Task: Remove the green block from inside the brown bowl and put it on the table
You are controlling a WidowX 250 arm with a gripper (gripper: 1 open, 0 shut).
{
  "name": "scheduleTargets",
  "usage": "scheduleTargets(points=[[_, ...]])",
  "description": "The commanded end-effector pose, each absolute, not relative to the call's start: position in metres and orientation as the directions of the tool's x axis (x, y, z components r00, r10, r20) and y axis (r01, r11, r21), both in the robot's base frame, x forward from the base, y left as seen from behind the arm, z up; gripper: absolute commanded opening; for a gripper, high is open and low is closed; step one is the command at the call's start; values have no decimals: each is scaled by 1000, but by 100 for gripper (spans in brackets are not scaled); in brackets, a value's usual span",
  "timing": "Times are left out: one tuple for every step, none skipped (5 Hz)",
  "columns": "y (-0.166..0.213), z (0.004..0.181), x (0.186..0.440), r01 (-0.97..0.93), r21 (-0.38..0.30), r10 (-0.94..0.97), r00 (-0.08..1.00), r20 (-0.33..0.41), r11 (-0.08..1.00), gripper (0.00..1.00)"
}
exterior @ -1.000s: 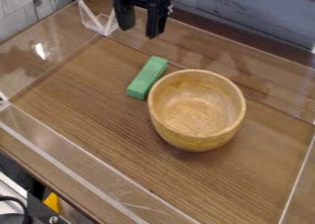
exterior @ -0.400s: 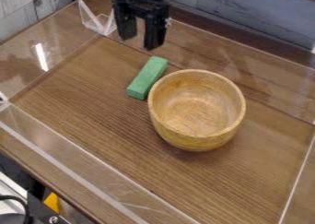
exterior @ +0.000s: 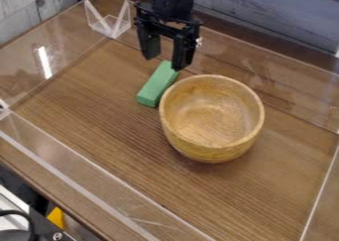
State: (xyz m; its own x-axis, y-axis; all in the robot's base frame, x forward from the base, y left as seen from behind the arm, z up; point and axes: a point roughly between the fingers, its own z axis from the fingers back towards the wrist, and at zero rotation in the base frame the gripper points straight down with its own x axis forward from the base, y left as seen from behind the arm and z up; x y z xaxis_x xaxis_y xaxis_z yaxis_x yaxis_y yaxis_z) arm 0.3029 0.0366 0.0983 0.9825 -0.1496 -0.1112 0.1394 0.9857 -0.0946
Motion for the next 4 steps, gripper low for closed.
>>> scheduleTargets(points=[[34,110,299,165,-72,-168,985,-37,984,100],[36,105,293,173,-68,-175,984,-28,983,100],[31,102,291,150,-68,-152,988,-26,986,100],[25,100,290,126,-66,-128,991,-24,990,0]])
